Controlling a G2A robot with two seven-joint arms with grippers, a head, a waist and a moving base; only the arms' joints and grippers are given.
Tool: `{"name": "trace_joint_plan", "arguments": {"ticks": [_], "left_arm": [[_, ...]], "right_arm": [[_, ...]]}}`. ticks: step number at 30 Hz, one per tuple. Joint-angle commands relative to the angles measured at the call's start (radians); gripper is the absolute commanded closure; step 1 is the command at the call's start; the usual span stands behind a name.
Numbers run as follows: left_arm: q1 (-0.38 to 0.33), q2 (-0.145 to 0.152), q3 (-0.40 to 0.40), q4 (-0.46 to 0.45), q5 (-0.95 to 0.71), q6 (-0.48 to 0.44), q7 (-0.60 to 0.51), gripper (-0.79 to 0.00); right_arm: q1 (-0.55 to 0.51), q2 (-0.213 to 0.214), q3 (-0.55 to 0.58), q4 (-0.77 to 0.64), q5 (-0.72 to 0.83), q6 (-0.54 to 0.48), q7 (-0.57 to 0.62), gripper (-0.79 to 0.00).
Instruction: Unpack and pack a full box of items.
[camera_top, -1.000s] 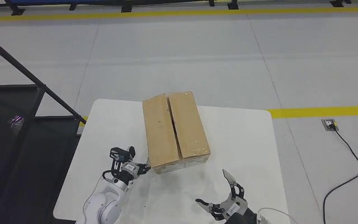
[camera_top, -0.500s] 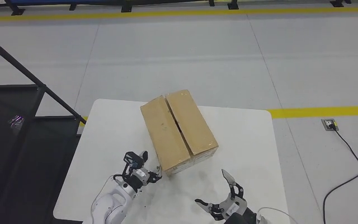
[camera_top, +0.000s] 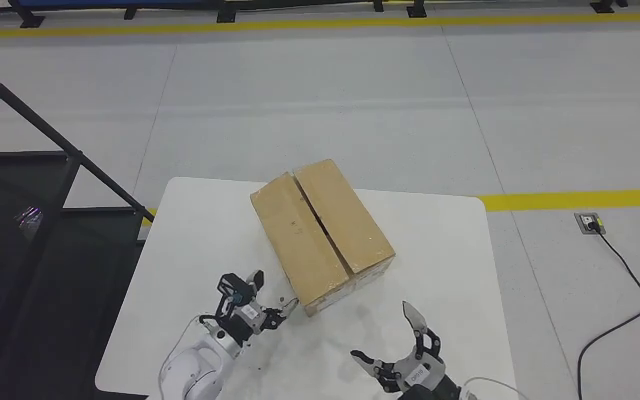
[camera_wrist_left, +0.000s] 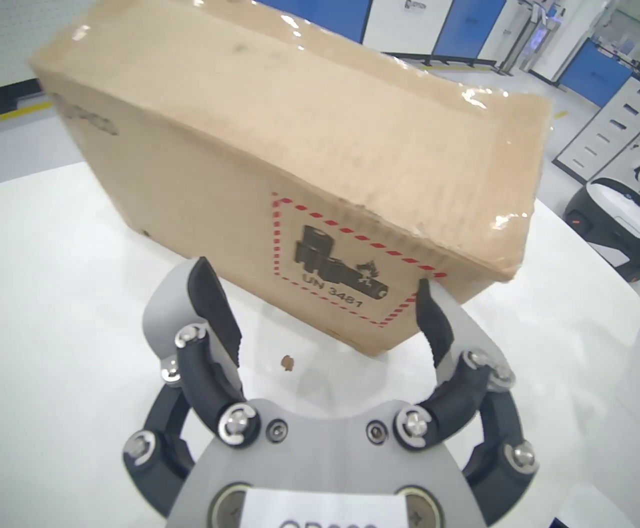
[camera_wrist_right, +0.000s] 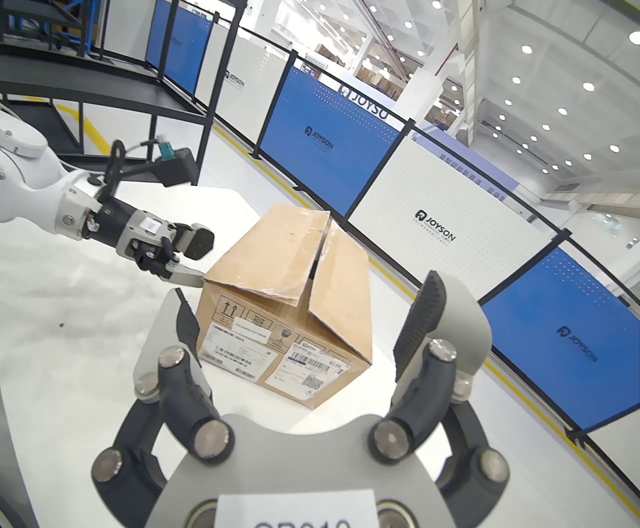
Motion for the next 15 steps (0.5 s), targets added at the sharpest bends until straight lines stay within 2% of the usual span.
{"name": "trace_joint_plan", "arguments": {"ticks": [1,6,8,15], "left_arm": [[0.028,0.008,-0.064,-0.009,-0.019,0.011,0.011,-0.785],[0.058,0.020,-0.192,0.006,-0.125,0.048,0.020,-0.785],[0.058,0.021,-0.224,0.015,-0.170,0.067,0.021,-0.785],[0.060,0.019,-0.246,0.022,-0.211,0.116,0.032,-0.785]], "right_arm": [[0.001,0.000,0.000,0.002,0.001,-0.004,-0.003,-0.785],[0.004,0.000,-0.006,-0.002,-0.006,-0.010,-0.002,-0.785],[0.023,0.000,-0.047,-0.016,-0.079,-0.041,0.017,-0.785],[0.134,-0.030,-0.293,-0.033,-0.349,-0.020,0.255,-0.785]]}}
